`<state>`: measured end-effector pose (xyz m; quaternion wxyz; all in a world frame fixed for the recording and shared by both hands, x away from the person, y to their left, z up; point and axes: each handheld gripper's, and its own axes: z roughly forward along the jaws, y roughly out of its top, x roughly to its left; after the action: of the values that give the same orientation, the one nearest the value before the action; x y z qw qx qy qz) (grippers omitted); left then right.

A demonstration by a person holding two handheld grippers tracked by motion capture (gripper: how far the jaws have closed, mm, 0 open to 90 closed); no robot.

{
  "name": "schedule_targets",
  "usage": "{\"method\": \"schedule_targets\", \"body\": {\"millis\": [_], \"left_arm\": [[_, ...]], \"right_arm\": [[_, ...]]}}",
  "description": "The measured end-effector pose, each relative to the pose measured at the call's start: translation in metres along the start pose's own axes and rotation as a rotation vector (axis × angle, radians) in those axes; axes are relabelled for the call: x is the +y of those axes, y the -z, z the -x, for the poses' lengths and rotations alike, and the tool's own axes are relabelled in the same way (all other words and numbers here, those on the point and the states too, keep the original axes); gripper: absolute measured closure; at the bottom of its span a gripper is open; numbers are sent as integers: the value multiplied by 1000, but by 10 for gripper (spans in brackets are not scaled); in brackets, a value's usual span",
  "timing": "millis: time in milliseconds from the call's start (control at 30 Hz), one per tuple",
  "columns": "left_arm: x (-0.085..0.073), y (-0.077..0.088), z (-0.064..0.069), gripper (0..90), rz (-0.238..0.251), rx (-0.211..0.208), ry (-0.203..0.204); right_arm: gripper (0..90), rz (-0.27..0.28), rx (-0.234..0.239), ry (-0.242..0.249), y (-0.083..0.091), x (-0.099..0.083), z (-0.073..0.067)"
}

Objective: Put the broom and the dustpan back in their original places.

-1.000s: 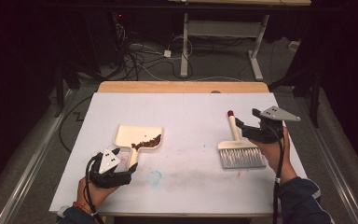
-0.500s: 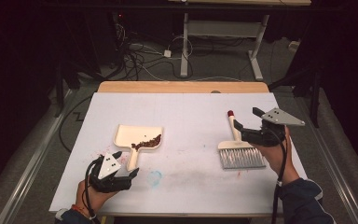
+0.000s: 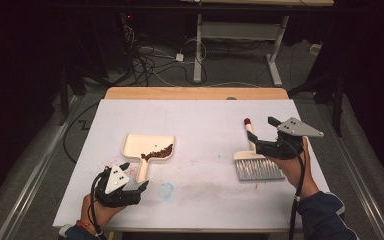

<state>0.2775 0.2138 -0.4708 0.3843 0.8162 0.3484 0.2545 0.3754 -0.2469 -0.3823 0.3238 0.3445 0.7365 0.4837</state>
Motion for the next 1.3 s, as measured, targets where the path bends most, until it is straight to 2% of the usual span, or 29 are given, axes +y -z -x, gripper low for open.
{"method": "schedule_targets", "body": {"millis": [267,767,900,1000,1167,1300], "left_arm": [[0,-1,3,167,4,-3,-15],[0,-4,7,167,-18,-11,-39],[0,-5,7,167,-12,-8,-57],[0,-5,7,167,-21,-14,-45],[0,-5,8,167,-25,-15,-47],[0,-6,7,167,-21,-10,-61]], "right_arm": [[169,2,27,35,11,-1,-3],[158,-7,42,99,20,-9,-13],[157,4,73,97,22,-14,-13],[157,-1,68,110,23,-18,-13],[157,-13,67,118,27,-25,-13],[157,-12,73,150,32,-30,-14]]}}
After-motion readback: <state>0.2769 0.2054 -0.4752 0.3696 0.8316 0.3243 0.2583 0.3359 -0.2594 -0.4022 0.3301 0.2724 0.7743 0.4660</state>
